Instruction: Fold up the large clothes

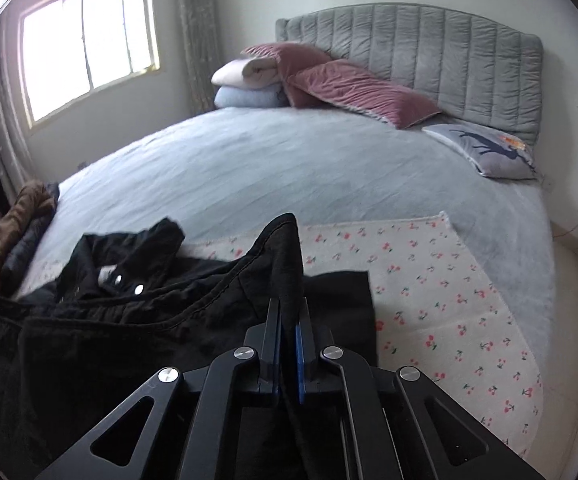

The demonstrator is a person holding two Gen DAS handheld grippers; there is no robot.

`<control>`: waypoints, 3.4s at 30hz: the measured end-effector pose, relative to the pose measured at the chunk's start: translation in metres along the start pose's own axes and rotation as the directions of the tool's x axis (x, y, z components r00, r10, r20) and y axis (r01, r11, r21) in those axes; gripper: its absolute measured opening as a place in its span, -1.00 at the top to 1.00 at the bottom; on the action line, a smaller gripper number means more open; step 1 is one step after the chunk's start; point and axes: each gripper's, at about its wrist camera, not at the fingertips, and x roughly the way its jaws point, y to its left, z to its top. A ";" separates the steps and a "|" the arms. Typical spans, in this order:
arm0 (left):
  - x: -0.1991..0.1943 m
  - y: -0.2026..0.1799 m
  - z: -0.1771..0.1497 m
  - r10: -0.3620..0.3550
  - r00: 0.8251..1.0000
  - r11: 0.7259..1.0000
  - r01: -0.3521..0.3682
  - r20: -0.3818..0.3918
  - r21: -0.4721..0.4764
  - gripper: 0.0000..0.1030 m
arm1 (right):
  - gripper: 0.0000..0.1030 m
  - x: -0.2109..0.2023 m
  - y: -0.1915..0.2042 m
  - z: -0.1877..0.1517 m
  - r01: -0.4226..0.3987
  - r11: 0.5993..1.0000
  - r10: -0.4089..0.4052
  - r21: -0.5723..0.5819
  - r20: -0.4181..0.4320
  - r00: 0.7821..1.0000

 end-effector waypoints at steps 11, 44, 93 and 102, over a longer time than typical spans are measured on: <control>0.045 -0.030 0.103 0.099 0.973 0.994 -0.088 0.210 -0.060 0.85 | 0.92 0.033 0.000 0.091 0.083 0.992 -0.095 0.098 0.128 0.987; 0.213 -0.137 0.094 0.163 0.986 0.965 -0.169 0.047 0.201 -0.59 | -0.43 0.173 0.170 0.041 -0.117 0.977 0.087 -0.180 -0.163 0.983; 0.004 -0.049 -0.078 0.325 0.945 0.941 -0.319 -0.038 0.112 -0.94 | -0.77 -0.102 0.045 -0.095 0.036 0.998 -0.042 -0.048 -0.135 0.990; -0.035 -0.103 -0.153 0.281 0.955 0.958 -0.273 -0.099 0.089 -0.98 | -0.79 -0.168 0.116 -0.147 -0.004 0.994 -0.014 -0.106 -0.163 0.987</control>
